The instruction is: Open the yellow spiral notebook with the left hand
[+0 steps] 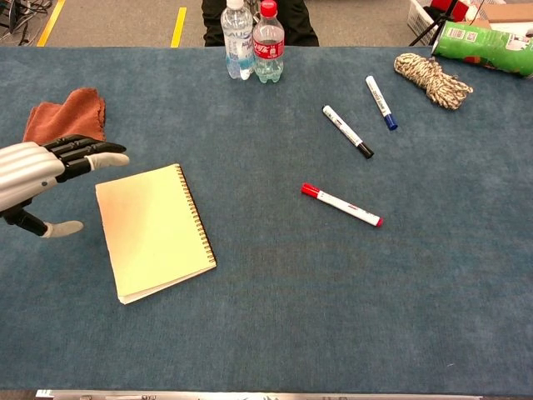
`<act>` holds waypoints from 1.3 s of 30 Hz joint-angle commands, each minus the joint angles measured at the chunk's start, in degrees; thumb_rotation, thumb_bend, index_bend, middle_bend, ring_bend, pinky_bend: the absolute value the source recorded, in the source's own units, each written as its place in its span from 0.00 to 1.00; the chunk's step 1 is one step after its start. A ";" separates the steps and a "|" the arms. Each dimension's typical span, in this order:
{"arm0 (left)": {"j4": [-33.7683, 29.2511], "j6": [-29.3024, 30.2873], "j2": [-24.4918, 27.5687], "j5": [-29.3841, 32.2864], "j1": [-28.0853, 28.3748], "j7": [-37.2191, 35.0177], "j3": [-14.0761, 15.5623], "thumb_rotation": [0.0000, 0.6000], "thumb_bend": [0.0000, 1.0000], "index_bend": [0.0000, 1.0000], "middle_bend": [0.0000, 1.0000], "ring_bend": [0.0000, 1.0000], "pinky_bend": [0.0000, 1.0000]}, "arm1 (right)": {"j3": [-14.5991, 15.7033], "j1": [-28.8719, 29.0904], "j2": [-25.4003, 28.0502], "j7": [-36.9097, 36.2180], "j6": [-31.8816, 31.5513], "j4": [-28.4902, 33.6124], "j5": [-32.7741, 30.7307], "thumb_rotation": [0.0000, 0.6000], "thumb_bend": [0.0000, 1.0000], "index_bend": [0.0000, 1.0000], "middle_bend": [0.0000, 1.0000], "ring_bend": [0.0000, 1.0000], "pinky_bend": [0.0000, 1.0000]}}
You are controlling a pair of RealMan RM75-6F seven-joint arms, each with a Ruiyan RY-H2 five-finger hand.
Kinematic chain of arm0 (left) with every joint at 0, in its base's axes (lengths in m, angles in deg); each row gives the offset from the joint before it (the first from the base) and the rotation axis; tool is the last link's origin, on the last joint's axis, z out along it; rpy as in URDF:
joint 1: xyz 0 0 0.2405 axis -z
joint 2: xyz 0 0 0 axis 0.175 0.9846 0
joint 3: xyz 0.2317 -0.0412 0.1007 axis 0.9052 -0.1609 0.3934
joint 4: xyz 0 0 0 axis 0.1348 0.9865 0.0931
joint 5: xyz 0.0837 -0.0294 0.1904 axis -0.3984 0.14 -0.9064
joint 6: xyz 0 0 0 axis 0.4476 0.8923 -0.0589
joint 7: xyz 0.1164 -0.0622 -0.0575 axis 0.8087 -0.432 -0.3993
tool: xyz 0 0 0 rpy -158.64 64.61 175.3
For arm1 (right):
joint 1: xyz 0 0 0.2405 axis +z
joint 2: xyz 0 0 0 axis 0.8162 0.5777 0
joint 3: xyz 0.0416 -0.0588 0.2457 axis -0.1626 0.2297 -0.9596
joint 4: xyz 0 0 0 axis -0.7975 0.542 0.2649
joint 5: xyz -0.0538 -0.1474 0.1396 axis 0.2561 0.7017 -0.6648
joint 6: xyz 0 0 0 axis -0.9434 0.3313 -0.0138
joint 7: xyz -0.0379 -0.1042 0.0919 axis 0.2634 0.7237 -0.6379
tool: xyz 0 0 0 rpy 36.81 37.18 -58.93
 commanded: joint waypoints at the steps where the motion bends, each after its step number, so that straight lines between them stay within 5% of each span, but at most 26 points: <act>1: -2.27 -1.42 0.20 -2.39 1.87 -1.78 0.85 1.00 0.25 0.04 0.00 0.00 0.00 | 0.02 -0.06 0.03 -0.02 -0.06 -0.03 -0.07 1.00 0.27 0.38 0.30 0.18 0.30; 13: -9.23 -12.48 -4.97 -3.53 10.11 -4.64 -0.76 1.00 0.25 0.12 0.05 0.00 0.00 | 0.26 -0.64 -0.20 -0.73 -0.19 -0.92 -0.84 1.00 0.27 0.38 0.30 0.18 0.30; 22: -9.24 -19.23 -7.92 0.63 12.50 1.90 -2.44 1.00 0.21 0.15 0.10 0.00 0.00 | 0.35 -1.24 -0.10 -1.36 -0.76 -1.42 -1.05 1.00 0.27 0.38 0.30 0.18 0.30; 39: -10.16 -23.16 -11.11 5.46 12.56 13.54 -2.80 1.00 0.21 0.15 0.11 0.00 0.00 | 0.32 -1.48 -0.40 -1.81 -0.93 -2.14 -1.04 1.00 0.27 0.38 0.30 0.18 0.30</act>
